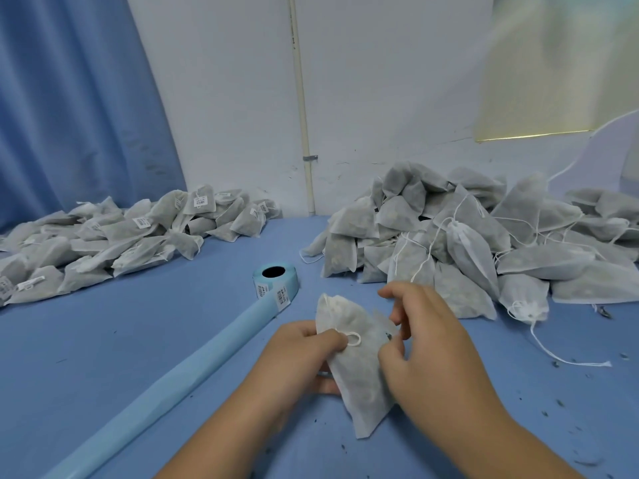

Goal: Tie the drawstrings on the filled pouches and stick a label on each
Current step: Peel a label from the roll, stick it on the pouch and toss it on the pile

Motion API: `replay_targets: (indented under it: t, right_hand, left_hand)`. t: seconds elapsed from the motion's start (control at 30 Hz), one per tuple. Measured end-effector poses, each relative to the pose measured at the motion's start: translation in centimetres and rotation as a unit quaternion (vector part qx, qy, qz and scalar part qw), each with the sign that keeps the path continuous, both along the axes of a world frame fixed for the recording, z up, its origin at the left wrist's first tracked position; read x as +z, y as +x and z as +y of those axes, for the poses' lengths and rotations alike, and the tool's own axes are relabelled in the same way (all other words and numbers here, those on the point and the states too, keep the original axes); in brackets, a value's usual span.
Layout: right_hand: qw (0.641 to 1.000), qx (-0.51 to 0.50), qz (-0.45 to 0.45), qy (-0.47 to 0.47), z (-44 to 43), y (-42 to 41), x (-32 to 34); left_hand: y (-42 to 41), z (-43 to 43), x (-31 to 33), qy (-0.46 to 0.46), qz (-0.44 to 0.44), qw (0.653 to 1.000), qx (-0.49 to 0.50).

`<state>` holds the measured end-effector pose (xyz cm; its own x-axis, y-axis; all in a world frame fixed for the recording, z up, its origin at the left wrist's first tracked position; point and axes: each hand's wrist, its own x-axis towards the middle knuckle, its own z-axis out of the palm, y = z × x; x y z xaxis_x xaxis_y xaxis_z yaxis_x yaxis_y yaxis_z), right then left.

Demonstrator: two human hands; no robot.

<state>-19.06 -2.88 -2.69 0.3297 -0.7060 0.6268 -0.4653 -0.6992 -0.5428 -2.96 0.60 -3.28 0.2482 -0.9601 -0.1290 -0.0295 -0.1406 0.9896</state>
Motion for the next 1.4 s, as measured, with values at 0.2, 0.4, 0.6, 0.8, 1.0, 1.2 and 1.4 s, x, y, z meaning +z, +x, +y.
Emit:
replay_targets:
  t: [0.2,0.4,0.6,0.8,1.0,1.2,1.4]
  right_hand:
    - [0.996,0.009,0.083,-0.032,0.5,0.6,0.3]
    - [0.993,0.033,0.111,-0.017,0.9,1.1,0.3]
    - [0.99,0.048,0.133,-0.015,0.8,1.3,-0.3]
    - [0.99,0.046,0.131,-0.018,-0.2,1.2,-1.0]
    - [0.99,0.066,0.119,-0.029,-0.6,0.9,-1.1]
    - [0.971,0.141,0.188,-0.042,-0.8,0.3,-0.7]
    - [0.965,0.196,0.161,0.07,-1.1,0.0,-0.9]
  left_hand:
    - [-0.7,0.2,0.0,-0.024,-0.008,0.999,-0.023]
    - [-1.1,0.2,0.0,-0.038,-0.033,0.999,-0.007]
    - [-1.5,0.5,0.4,-0.039,-0.064,0.997,-0.007]
    - [-1.4,0.6,0.6,-0.038,-0.071,0.996,-0.024]
    - [-1.9,0.9,1.1,-0.047,-0.036,0.997,-0.054]
    - [-1.6,0.9,1.0,-0.042,-0.03,0.998,-0.027]
    - [-0.7,0.6,0.6,-0.035,-0.042,0.998,0.005]
